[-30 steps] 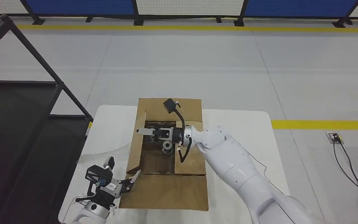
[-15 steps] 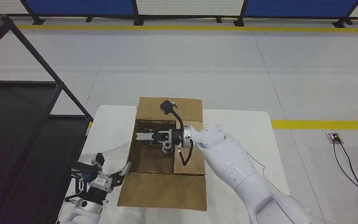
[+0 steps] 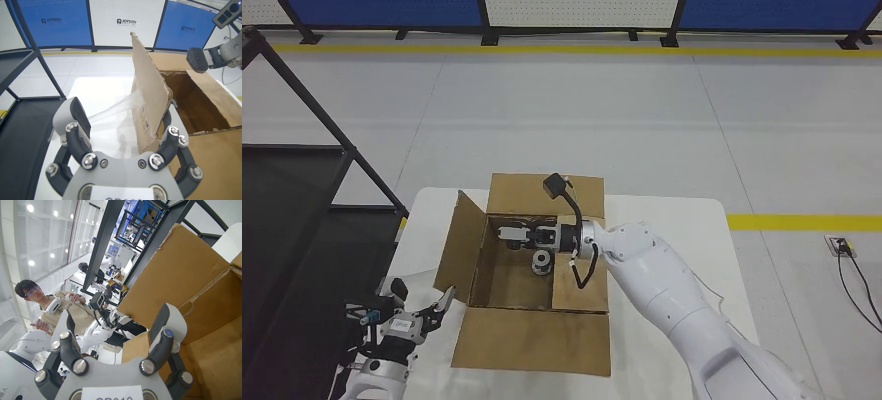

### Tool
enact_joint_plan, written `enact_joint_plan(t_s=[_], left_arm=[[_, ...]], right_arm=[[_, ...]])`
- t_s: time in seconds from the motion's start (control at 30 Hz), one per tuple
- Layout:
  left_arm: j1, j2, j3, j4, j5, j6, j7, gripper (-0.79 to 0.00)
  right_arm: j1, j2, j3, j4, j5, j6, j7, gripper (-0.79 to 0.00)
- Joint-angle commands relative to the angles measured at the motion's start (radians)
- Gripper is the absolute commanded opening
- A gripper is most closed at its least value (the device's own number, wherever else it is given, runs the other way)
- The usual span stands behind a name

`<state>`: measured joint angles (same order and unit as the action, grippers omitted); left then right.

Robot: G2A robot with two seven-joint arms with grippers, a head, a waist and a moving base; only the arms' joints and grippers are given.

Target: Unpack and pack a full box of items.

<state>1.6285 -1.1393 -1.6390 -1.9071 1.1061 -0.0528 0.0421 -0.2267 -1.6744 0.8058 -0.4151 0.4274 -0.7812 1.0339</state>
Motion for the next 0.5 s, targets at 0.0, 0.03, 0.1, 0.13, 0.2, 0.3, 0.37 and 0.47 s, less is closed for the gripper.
enact_joint_plan(t_s=[0.0, 0.03, 0.1, 0.13, 0.2, 0.3, 0.37, 0.47], left_arm=[[-0.001, -0.001, -0.006, 0.011, -0.002, 0.005, -0.008, 0.000], [-0.003, -0.001, -0.008, 0.016, -0.002, 0.008, -0.011, 0.000], [-0.007, -0.002, -0.010, 0.029, -0.003, 0.013, -0.018, 0.000], [-0.011, -0.003, -0.010, 0.034, -0.003, 0.016, -0.020, 0.000], [-0.017, -0.004, -0.011, 0.048, -0.009, 0.020, -0.028, 0.000], [-0.027, -0.006, -0.012, 0.066, -0.009, 0.029, -0.042, 0.000], [-0.035, -0.007, -0.011, 0.082, -0.007, 0.031, -0.053, 0.000], [-0.051, -0.008, -0.005, 0.110, 0.001, 0.034, -0.070, 0.000]], right_arm=[[-0.001, 0.003, 0.005, 0.001, -0.005, 0.002, -0.004, 0.000], [-0.002, 0.004, 0.008, 0.001, -0.007, 0.002, -0.005, 0.000], [-0.005, 0.006, 0.013, 0.000, -0.009, 0.002, -0.004, 0.000], [-0.006, 0.007, 0.016, -0.001, -0.009, 0.003, -0.004, 0.000], [-0.007, 0.009, 0.020, -0.002, -0.011, 0.006, -0.003, 0.000], [-0.009, 0.011, 0.026, -0.006, -0.015, 0.008, -0.002, 0.000], [-0.010, 0.012, 0.030, -0.008, -0.017, 0.008, -0.003, 0.000], [-0.011, 0.014, 0.036, -0.009, -0.019, 0.007, -0.002, 0.000]])
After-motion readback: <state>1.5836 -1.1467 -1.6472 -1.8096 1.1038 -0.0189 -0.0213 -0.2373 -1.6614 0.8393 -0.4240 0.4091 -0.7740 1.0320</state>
